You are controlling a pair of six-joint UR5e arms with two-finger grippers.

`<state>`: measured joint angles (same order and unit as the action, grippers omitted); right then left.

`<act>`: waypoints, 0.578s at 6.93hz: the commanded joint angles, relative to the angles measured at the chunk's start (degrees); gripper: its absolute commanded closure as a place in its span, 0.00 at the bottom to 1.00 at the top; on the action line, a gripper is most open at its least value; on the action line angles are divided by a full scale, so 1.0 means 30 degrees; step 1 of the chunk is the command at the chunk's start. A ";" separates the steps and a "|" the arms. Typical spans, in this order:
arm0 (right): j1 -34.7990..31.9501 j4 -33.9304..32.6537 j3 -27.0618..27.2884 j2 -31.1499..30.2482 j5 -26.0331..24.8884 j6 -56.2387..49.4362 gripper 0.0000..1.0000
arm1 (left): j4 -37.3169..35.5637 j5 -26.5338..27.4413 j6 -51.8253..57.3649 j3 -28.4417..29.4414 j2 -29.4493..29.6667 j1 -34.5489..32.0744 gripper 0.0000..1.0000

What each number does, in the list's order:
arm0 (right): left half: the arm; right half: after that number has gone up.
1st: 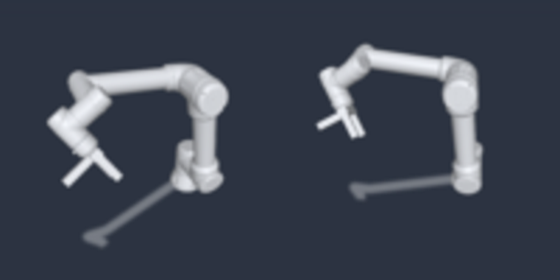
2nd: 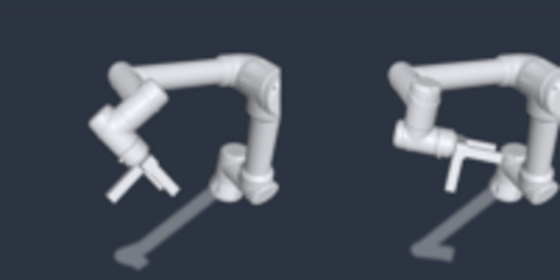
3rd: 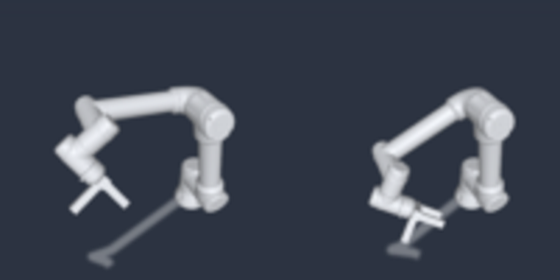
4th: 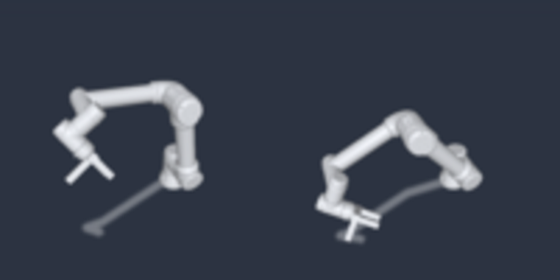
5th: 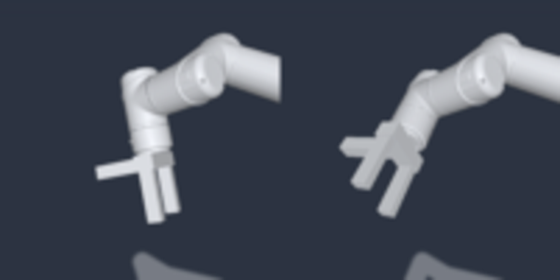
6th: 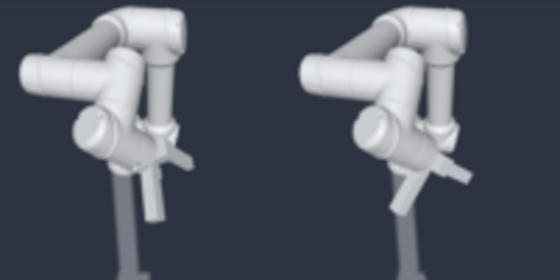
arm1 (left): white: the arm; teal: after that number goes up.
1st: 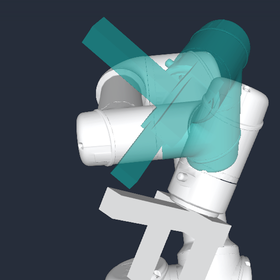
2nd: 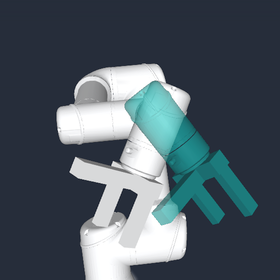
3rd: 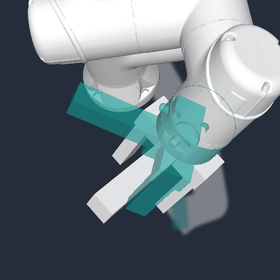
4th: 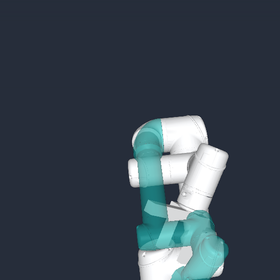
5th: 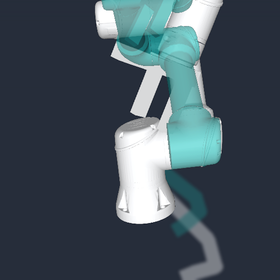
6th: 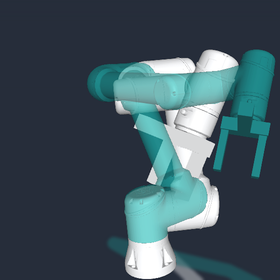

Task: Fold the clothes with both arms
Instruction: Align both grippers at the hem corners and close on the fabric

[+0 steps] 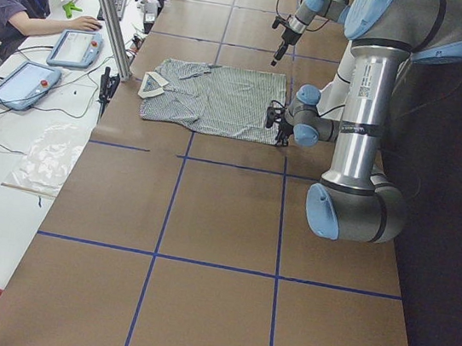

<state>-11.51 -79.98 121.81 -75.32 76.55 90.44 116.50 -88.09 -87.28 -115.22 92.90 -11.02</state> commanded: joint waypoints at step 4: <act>0.0027 0.0001 0.0001 -0.0029 0.0000 0.0000 0.00 | -0.0131 0.0007 0.0030 -0.0030 0.0029 0.0070 1.00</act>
<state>-11.50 -79.98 121.84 -75.37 76.55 90.44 116.11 -88.07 -87.22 -115.31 92.99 -10.90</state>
